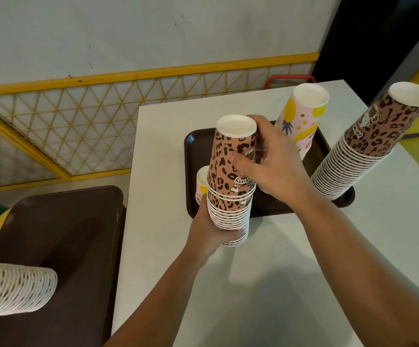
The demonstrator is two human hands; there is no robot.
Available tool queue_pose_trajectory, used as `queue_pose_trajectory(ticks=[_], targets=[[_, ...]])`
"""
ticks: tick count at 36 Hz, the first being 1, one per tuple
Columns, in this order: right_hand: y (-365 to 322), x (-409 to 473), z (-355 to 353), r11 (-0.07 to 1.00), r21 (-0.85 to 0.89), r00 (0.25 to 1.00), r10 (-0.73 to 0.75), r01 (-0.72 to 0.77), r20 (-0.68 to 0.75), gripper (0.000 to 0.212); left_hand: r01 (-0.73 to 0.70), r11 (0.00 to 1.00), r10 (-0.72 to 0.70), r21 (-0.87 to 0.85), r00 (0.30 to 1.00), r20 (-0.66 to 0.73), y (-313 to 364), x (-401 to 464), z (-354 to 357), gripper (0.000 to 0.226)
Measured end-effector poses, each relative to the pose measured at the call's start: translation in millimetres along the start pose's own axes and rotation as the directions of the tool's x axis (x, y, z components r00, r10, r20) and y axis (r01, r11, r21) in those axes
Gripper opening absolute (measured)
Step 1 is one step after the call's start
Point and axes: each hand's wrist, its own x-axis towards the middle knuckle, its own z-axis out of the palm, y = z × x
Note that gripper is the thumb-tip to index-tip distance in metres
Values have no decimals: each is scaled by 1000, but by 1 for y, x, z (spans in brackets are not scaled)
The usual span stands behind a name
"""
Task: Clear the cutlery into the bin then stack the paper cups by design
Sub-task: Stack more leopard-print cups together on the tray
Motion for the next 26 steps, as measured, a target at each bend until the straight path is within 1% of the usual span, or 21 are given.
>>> queue_pose_trajectory(ticks=[4, 7, 10, 12, 13, 16, 19, 22, 26], targets=[[-8, 3, -6, 999, 45, 996, -22, 25, -82, 51, 6, 1000, -6, 7, 1000, -11, -1, -1, -1, 109], [-21, 9, -12, 988, 143, 976, -21, 53, -219, 48, 8, 1000, -8, 15, 1000, -26, -3, -3, -3, 108], [-26, 19, -18, 970, 215, 914, -16, 113, -405, 55, -1, 1000, 2, 24, 999, -45, -5, -4, -5, 109], [-24, 28, -19, 968, 202, 868, -33, 152, -496, 61, -6, 999, 8, 31, 998, -62, -7, -5, -7, 110], [-22, 32, -19, 971, 179, 854, -43, 158, -518, 63, -7, 999, 10, 34, 997, -70, -8, -5, -8, 110], [-11, 46, -9, 988, 74, 860, -82, 138, -504, 67, -12, 999, 15, 34, 995, -94, -9, -4, -11, 109], [9, 55, 6, 996, -66, 902, -85, 63, -424, 63, -18, 999, 20, 29, 995, -101, -9, -3, -14, 107], [29, 57, 22, 995, -101, 942, -27, -8, -334, 63, -23, 999, 27, 35, 995, -94, -8, -1, -15, 107], [52, 56, 34, 993, -103, 957, 25, -57, -287, 60, -15, 1000, 15, 2, 997, -78, -6, 3, -16, 107]])
